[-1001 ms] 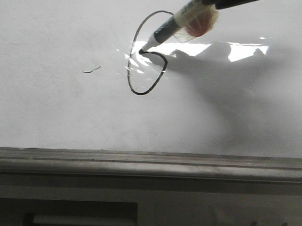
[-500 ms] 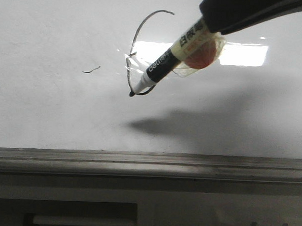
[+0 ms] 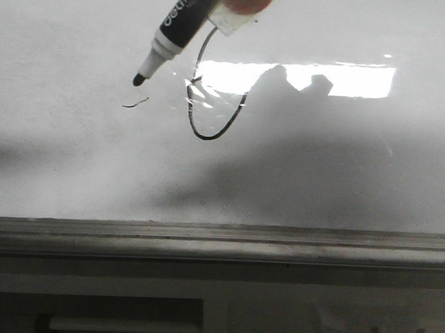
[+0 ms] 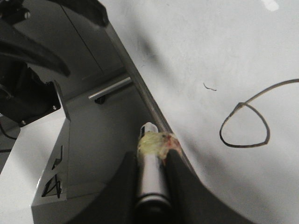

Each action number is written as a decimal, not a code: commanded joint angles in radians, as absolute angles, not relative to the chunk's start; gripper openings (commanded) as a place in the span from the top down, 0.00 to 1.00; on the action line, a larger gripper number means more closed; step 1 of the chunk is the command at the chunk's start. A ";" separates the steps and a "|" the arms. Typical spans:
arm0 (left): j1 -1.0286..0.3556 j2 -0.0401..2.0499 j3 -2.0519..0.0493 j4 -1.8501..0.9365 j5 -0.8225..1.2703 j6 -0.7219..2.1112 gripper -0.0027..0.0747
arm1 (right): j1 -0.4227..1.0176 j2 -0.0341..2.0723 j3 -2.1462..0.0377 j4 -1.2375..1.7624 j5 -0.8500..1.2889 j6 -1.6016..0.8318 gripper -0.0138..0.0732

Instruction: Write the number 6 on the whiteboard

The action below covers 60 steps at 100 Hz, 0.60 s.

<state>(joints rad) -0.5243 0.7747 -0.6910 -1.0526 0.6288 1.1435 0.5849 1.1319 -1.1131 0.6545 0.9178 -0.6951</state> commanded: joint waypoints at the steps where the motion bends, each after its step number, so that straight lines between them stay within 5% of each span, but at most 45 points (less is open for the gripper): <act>1: -0.592 0.837 -0.749 -1.094 0.588 1.161 0.53 | 0.581 1.143 -1.184 0.682 0.931 -0.706 0.89; 27: -0.748 0.991 -0.777 -1.036 0.478 1.169 0.53 | 0.581 1.168 -1.225 0.681 0.976 -0.706 0.89; 60: -0.775 1.038 -0.781 -1.031 0.365 1.169 0.53 | 0.581 1.168 -1.225 0.679 0.979 -0.706 0.89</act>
